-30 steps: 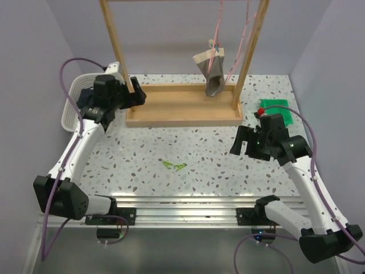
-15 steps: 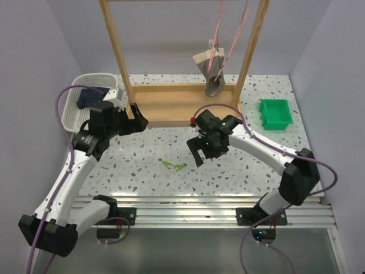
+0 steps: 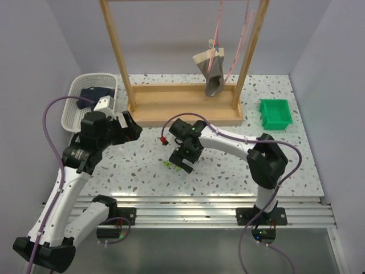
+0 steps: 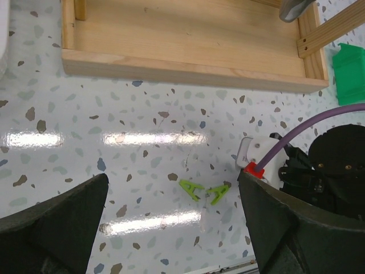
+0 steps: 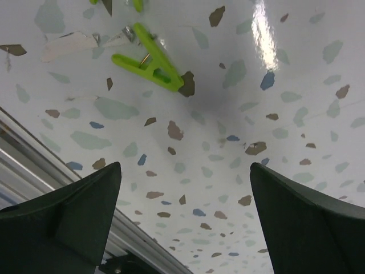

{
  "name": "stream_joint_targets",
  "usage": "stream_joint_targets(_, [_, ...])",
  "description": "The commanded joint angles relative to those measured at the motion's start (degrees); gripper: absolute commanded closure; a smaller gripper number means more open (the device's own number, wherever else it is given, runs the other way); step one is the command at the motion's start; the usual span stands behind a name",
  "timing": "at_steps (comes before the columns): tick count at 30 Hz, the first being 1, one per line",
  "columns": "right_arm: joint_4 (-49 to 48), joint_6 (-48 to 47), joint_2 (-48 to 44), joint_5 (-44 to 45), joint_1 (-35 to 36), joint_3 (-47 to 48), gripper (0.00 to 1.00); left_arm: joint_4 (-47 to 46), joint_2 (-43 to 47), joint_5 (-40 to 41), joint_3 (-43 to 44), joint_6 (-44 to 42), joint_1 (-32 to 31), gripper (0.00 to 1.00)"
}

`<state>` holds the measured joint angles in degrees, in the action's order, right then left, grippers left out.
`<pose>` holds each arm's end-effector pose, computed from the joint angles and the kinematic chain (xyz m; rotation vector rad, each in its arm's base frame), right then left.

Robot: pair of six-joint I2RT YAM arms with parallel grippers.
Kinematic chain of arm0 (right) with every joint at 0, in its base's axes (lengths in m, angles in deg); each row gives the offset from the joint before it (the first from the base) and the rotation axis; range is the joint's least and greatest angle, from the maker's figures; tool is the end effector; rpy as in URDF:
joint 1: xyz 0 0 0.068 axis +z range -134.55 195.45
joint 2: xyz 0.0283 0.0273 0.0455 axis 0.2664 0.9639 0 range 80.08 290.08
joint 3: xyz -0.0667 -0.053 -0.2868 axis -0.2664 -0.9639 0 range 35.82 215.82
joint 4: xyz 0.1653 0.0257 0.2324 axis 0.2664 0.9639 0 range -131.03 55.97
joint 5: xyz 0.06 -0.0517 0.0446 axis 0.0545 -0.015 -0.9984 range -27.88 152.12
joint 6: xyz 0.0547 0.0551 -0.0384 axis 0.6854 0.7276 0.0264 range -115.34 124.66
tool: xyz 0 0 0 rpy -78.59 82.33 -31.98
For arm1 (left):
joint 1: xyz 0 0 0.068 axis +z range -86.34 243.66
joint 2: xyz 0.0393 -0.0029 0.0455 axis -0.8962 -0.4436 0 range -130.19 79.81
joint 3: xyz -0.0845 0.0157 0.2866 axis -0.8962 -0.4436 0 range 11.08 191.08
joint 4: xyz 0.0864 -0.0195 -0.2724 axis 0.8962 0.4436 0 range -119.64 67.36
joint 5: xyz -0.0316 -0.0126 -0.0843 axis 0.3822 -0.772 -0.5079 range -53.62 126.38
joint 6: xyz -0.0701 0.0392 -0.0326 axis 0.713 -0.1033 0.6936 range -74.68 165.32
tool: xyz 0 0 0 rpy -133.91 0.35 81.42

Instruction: Remove the underwear clipped to the hanger

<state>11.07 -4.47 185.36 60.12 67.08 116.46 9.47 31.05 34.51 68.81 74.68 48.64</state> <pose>0.2481 0.3176 0.1892 -1.4886 2.5278 0.1714 0.2090 -0.0586 0.3584 -0.2467 2.1219 -0.4970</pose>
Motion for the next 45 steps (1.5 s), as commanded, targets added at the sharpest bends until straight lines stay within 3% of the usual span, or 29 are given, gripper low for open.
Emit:
stream_joint_targets(1, [-2.79, -9.14, 2.47, 0.16, 0.04, 4.34, 0.02, 2.19, 1.02, 1.16, -0.52, 0.43, 0.09, 0.0])
stream_joint_targets(9, [-5.17, -12.93, 7.48, -3.19, 0.66, 7.07, 0.03, 3.51, 3.93, 1.69, -1.75, 0.43, 0.09, 0.0])
stream_joint_targets(18, [-7.54, -10.83, 11.79, -2.14, 5.05, 6.28, 0.08, 3.77, 4.37, 3.45, -2.36, 0.17, 0.09, 0.0])
stream_joint_targets(25, [-8.41, -9.25, 12.32, 0.41, 5.23, 6.37, 0.17, 4.57, 5.42, 5.12, -2.19, -0.27, 0.09, 0.0])
stream_joint_targets(35, [-4.46, -3.8, 16.72, 1.91, 5.23, 11.56, 0.62, 4.39, 5.95, 5.74, -2.63, -0.27, 0.09, 0.0])
stream_joint_targets(40, [-3.84, -0.02, 15.84, 3.75, 4.97, 10.86, 1.0, 4.39, 5.69, 5.91, -2.1, -0.71, 0.09, 0.0])
stream_joint_targets(45, [-5.51, 8.66, 10.49, 7.26, 2.95, 6.91, 1.0, 3.96, 4.72, 5.65, -0.87, -1.41, 0.09, 0.0])
